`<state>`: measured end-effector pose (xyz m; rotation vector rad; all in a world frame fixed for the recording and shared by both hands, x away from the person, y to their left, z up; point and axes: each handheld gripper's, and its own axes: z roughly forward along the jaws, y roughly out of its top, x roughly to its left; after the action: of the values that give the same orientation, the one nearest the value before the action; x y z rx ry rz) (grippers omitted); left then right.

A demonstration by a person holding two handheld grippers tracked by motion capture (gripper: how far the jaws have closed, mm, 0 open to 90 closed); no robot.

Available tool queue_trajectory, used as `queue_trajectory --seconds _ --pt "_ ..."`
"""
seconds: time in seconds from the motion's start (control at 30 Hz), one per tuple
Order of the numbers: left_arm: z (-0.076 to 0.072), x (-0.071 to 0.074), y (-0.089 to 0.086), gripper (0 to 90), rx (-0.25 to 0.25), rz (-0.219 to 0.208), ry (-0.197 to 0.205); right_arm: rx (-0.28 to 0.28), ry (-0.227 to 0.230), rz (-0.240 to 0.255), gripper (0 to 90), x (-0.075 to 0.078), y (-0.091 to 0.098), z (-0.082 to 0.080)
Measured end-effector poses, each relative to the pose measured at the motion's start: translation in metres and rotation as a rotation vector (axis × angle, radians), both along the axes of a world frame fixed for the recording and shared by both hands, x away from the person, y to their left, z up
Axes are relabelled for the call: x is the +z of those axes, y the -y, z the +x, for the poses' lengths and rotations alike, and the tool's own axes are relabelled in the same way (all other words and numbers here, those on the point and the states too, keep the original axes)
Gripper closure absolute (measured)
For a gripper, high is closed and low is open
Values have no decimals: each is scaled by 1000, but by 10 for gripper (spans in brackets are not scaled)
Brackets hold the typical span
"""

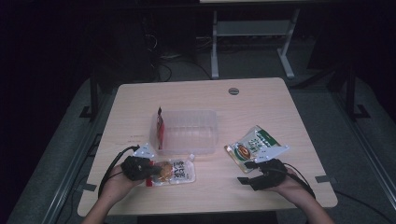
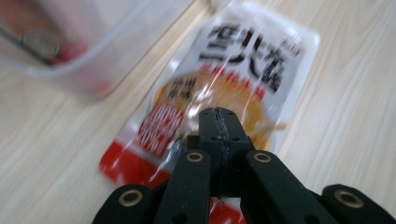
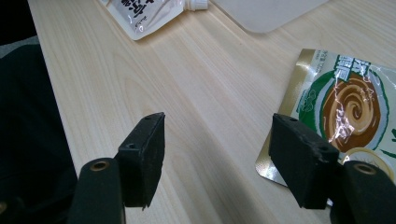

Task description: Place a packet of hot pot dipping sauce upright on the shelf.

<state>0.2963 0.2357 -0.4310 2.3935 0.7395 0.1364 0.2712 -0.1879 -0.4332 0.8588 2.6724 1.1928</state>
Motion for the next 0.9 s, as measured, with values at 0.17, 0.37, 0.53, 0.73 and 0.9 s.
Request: queue_trajectory --seconds 0.17,0.37,0.53,0.73,0.9 --pt "5 8 10 847 -20 -25 31 -4 -7 -1 354 -1 -1 0" --pt "13 7 20 842 -10 -1 74 1 -5 -3 354 -1 -2 1" --pt "20 -3 17 897 0 76 67 5 -7 0 354 -1 -3 0" --pt "21 -13 14 899 11 66 37 22 -11 -7 354 -3 -9 0" --pt "18 -17 18 900 -13 30 2 33 -16 -11 354 -4 -15 0"
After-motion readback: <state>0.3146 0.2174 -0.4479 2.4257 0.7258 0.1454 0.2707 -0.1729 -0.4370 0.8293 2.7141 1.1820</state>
